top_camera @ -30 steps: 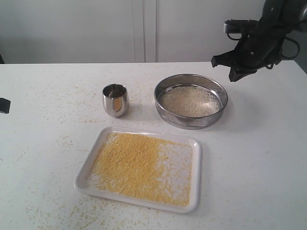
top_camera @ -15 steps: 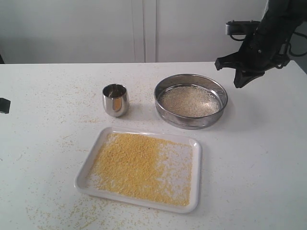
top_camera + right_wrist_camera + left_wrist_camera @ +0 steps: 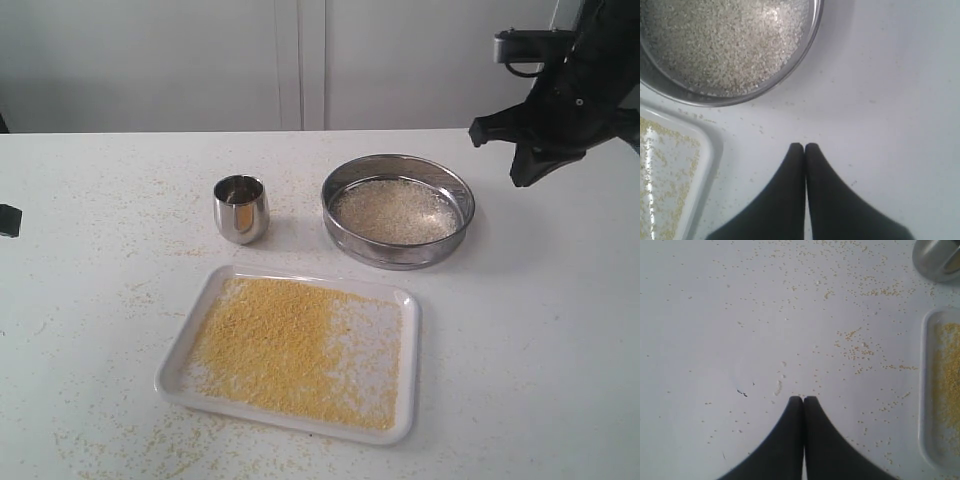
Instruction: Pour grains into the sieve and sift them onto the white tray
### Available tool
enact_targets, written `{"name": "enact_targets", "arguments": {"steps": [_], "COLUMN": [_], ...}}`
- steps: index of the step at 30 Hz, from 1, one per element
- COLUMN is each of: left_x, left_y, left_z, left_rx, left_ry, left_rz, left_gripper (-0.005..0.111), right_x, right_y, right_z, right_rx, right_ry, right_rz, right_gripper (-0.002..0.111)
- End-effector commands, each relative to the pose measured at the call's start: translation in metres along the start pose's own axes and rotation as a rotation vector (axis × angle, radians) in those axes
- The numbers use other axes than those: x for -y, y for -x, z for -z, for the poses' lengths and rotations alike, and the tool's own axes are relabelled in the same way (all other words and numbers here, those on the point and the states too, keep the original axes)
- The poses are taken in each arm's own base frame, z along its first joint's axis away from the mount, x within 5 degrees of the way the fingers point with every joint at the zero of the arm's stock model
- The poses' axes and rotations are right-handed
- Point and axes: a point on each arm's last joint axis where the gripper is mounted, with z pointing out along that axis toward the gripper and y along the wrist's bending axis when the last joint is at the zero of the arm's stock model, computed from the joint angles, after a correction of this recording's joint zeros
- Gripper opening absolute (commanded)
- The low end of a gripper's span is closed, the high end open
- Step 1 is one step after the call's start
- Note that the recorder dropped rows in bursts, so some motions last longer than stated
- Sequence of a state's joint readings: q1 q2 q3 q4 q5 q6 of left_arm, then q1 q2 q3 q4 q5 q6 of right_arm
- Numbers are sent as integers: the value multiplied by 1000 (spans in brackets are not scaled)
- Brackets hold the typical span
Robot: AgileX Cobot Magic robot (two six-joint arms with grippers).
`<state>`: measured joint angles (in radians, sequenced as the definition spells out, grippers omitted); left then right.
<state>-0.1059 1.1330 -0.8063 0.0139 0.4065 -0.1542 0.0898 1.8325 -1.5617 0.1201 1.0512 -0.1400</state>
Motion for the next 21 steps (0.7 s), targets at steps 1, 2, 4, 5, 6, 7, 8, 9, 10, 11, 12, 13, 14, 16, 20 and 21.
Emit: {"name": "enact_targets", "arguments": {"steps": [1, 2, 4, 5, 6, 7, 8, 9, 10, 11, 12, 13, 14, 16, 20, 21], "left_x": [-1, -1, -1, -1, -1, -1, -1, -1, -1, -1, -1, -1, -1, -1, -1, -1], "left_y": [-3, -3, -3, -3, -3, -3, -3, -3, -3, -3, -3, -3, -3, -3, -3, -3], "left_z": [1, 1, 1, 1, 1, 1, 1, 1, 1, 1, 1, 1, 1, 1, 1, 1], "left_rx": [-6, -6, -6, -6, -6, -6, -6, -6, -6, -6, -6, -6, -6, -6, -6, -6], "left_ry": [-1, -1, -1, -1, -1, -1, -1, -1, -1, -1, -1, -1, -1, -1, -1, -1], "left_rz": [9, 9, 9, 9, 9, 9, 9, 9, 9, 9, 9, 9, 9, 9, 9, 9], "left_gripper": [0, 0, 0, 0, 0, 0, 0, 0, 0, 0, 0, 0, 0, 0, 0, 0], "right_x": [-3, -3, -4, -5, -5, -5, -6, -7, -7, -8, -8, -9, -10, -11, -13, -13], "right_y": [-14, -17, -23, -26, -30, -32, -36, -39, -42, -45, -48, -51, -54, -60, -71, -74], "right_z": [13, 15, 20, 22, 24, 26, 29, 31, 35, 38, 41, 43, 49, 54, 67, 71], "right_rx": [12, 12, 22, 25, 27, 29, 30, 31, 36, 39, 43, 46, 56, 67, 94, 102], "right_ry": [-8, -8, -10, -10, -10, -11, -11, -11, -11, -12, -12, -12, -13, -14, -17, -17], "right_rz": [20, 20, 20, 20, 20, 20, 20, 20, 20, 21, 21, 21, 22, 23, 26, 27], "right_gripper": [0, 0, 0, 0, 0, 0, 0, 0, 0, 0, 0, 0, 0, 0, 0, 0]}}
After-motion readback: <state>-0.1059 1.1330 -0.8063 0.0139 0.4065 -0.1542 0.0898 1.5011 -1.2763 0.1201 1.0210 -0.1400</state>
